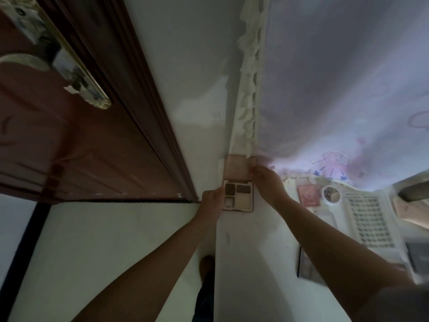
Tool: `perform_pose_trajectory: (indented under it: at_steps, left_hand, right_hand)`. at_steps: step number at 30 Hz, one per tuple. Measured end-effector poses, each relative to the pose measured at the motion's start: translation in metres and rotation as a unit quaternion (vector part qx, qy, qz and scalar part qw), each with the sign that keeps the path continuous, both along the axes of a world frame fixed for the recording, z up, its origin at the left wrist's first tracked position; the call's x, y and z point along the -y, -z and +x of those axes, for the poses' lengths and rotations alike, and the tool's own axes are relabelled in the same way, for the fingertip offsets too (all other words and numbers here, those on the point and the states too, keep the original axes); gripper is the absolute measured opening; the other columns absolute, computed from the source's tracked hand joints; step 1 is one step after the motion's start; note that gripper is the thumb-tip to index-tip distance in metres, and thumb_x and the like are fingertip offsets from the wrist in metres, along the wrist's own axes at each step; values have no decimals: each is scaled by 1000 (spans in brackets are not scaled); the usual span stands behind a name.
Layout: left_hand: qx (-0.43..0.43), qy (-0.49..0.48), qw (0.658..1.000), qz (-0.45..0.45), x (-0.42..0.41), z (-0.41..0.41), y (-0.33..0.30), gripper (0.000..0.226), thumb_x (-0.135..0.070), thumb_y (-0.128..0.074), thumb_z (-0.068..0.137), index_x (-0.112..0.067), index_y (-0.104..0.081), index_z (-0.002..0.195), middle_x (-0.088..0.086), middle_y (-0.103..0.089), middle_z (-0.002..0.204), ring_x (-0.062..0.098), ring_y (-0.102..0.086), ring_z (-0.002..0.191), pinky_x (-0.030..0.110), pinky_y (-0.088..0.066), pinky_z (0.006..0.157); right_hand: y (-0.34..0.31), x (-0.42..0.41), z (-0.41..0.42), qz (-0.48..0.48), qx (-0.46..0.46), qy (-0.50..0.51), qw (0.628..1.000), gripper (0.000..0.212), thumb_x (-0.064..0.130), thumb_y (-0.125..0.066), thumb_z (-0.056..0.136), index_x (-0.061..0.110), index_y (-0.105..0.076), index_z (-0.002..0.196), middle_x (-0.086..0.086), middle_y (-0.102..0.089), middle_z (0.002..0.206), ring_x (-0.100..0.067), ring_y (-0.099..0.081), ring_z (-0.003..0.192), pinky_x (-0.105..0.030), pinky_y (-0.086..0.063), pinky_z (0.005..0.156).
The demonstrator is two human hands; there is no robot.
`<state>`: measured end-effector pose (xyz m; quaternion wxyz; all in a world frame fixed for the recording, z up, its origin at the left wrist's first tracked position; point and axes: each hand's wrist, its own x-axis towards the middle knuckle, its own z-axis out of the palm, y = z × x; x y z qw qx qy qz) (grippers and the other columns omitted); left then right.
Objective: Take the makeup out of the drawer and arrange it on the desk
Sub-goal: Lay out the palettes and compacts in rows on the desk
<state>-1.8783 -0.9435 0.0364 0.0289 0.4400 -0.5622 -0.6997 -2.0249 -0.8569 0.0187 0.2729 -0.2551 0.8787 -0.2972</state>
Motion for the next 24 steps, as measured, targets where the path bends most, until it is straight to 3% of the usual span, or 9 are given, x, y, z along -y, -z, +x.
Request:
perform_pose_trajectory:
  at_steps: [2, 4, 6, 9, 12, 15, 19, 22, 24]
  left_hand:
    - [5, -2, 1000, 1, -3, 1, -3, 18, -20, -36, 101, -13, -48, 90, 10, -48, 91, 17, -45, 84, 23, -37, 71]
    - [41, 19, 999, -26, -9, 3, -4, 24, -24, -36, 101, -13, -56, 100, 6, -51, 105, 15, -51, 95, 17, -40, 79]
    - [109, 25, 984, -138, -21, 10, -3, 36, -26, -37, 100, -9, -48, 131, 6, -43, 132, 18, -45, 120, 21, -32, 96]
    - [55, 2, 954, -294, -54, 22, -5, 25, -16, -42, 97, -11, -54, 118, 8, -55, 115, 15, -53, 96, 20, -37, 79]
    - [22, 155, 955, -251, -100, 17, -5, 22, -12, -43, 95, -16, -62, 106, 7, -63, 99, 9, -54, 75, 19, -42, 64]
    - [68, 269, 927, -251, -145, 2, 1, 31, -13, -42, 95, -9, -59, 121, 10, -60, 124, 20, -57, 109, 24, -43, 93]
    - [105, 258, 930, -241, -178, -3, 2, 31, -15, -42, 95, -5, -63, 115, 13, -62, 120, 26, -57, 111, 25, -42, 90]
    - [105, 250, 942, -201, -186, -1, -3, 30, -13, -41, 96, -8, -64, 114, 11, -64, 117, 21, -59, 104, 20, -40, 81]
    - [92, 187, 971, -118, -182, 2, -8, 28, -14, -40, 97, -10, -64, 112, 12, -64, 114, 21, -60, 99, 27, -47, 82]
  right_hand:
    - [-7, -5, -2, -5, -22, -39, 999, 26, 4, -47, 94, 0, -60, 116, -13, -65, 114, -18, -58, 96, -4, -36, 74]
    - [-20, -19, -3, -30, -8, -26, 999, 27, 9, -56, 92, 0, -59, 117, -13, -65, 112, -18, -59, 95, -10, -39, 76]
    - [-35, -44, -4, -31, -1, -24, 999, 29, 16, -60, 91, 5, -59, 118, -8, -66, 111, -17, -61, 96, -19, -43, 82]
    - [-50, -98, 1, 43, -60, -120, 990, 21, 18, -54, 94, 12, -64, 111, -5, -68, 110, -18, -64, 98, -24, -47, 89]
    - [-51, -146, 20, 175, -106, -212, 956, 26, 29, -47, 96, 16, -58, 116, -5, -59, 118, -22, -55, 110, -31, -43, 91]
    - [-38, -187, 41, 272, -167, -285, 904, 46, 47, -51, 86, 20, -45, 123, -3, -44, 127, -24, -45, 117, -36, -39, 92]
    - [-19, -221, 57, 242, -187, -308, 901, 77, 55, -58, 79, 21, -25, 139, -4, -31, 138, -26, -36, 126, -38, -34, 101]
    - [-16, -224, 55, 191, -216, -316, 904, 68, 49, -51, 85, 20, -25, 141, -4, -33, 139, -24, -36, 125, -35, -33, 102]
    - [-20, -221, 52, 139, -190, -304, 923, 60, 47, -51, 85, 21, -33, 136, -2, -36, 137, -22, -38, 122, -31, -34, 100]
